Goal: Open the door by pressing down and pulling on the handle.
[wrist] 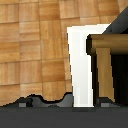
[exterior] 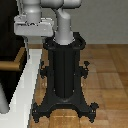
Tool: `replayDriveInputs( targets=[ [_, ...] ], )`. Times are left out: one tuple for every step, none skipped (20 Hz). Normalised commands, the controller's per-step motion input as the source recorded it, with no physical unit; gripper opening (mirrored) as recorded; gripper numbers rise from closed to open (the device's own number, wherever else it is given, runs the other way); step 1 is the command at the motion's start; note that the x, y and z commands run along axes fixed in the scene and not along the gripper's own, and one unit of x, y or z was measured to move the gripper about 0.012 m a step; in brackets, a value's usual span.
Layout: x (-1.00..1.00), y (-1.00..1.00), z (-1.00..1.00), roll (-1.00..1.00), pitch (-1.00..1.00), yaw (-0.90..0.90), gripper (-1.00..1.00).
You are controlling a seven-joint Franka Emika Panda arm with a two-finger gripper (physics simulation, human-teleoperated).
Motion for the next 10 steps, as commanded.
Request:
replayDriveInputs(
  targets=[
    [0.0,-1.0,0.0,0.0,0.0,0.0,1.0],
    [0.0,0.0,0.0,0.0,0.0,0.0,1.0],
    [0.0,-1.0,0.0,0.0,0.0,0.0,1.0],
    [0.0,0.0,0.0,0.0,0.0,0.0,1.0],
    [0.0,-1.0,0.0,0.0,0.0,0.0,1.0],
    [0.0,-1.0,0.0,0.0,0.0,0.0,1.0],
    [0.0,0.0,0.0,0.0,0.0,0.0,1.0],
    [0.0,-1.0,0.0,0.0,0.0,0.0,1.0],
    [0.0,0.0,0.0,0.0,0.0,0.0,1.0],
    [0.0,-1.0,0.0,0.0,0.0,0.0,1.0]
  ],
)
